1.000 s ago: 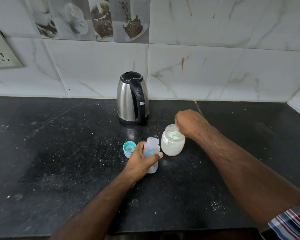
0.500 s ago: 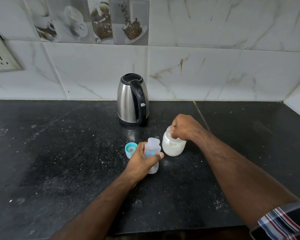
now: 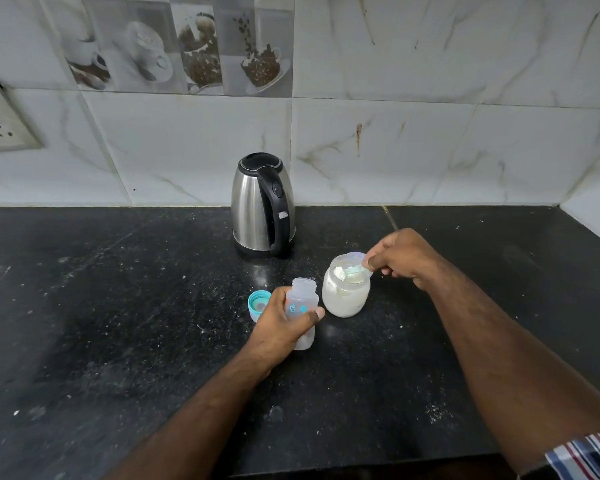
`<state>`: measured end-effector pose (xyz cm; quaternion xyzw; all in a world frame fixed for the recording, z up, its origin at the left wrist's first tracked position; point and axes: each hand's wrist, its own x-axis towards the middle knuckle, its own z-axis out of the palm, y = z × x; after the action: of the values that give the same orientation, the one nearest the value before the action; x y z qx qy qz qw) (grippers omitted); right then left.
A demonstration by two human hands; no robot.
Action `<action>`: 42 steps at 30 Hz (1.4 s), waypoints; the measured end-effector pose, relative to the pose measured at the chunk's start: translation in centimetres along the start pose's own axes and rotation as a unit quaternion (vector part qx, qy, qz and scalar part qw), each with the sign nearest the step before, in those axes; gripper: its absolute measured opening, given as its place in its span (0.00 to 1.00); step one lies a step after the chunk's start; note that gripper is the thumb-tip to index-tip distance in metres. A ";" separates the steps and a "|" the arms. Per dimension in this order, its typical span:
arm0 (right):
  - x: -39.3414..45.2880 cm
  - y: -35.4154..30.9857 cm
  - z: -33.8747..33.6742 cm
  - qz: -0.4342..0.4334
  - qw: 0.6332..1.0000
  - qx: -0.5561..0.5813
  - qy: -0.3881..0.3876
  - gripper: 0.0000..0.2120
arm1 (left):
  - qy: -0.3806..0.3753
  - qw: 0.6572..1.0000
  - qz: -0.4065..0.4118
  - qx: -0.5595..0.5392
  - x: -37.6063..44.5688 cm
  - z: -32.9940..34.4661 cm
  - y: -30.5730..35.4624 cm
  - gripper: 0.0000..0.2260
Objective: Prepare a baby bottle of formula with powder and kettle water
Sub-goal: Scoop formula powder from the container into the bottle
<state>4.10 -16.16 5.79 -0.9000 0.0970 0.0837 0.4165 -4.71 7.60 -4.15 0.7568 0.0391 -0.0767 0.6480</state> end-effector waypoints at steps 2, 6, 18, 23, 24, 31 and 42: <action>0.1 0.2 -0.1 -0.003 1.000 0.001 0.005 0.04 | -0.002 1.000 -0.001 -0.001 0.0 0.0 0.1 0.17; 0.3 0.4 -0.1 -0.016 1.000 -0.011 0.013 0.05 | -0.001 1.000 0.000 -0.005 0.0 0.0 0.1 0.17; 0.1 0.9 0.4 -0.037 0.998 -0.041 0.023 0.06 | -0.009 1.000 -0.009 -0.001 0.1 0.0 0.2 0.18; 0.1 1.1 0.3 -0.039 0.999 -0.018 0.021 0.06 | -0.012 1.000 -0.006 -0.003 0.2 0.1 0.1 0.18; 0.1 1.2 0.3 -0.039 0.999 -0.014 0.020 0.06 | -0.014 1.000 -0.008 -0.003 0.2 0.1 0.1 0.18; 0.3 2.3 -0.1 -0.005 0.998 0.060 0.008 0.04 | -0.014 1.000 -0.003 -0.009 0.2 0.1 0.1 0.18; -1.1 1.2 -1.1 0.020 0.970 0.240 -0.011 0.05 | -0.023 0.998 0.031 -0.039 0.7 -0.3 0.7 0.19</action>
<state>2.81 -17.62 5.86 -0.7706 0.1281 0.0759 0.6197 -3.89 7.80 -3.51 0.7298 0.0038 -0.0726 0.6798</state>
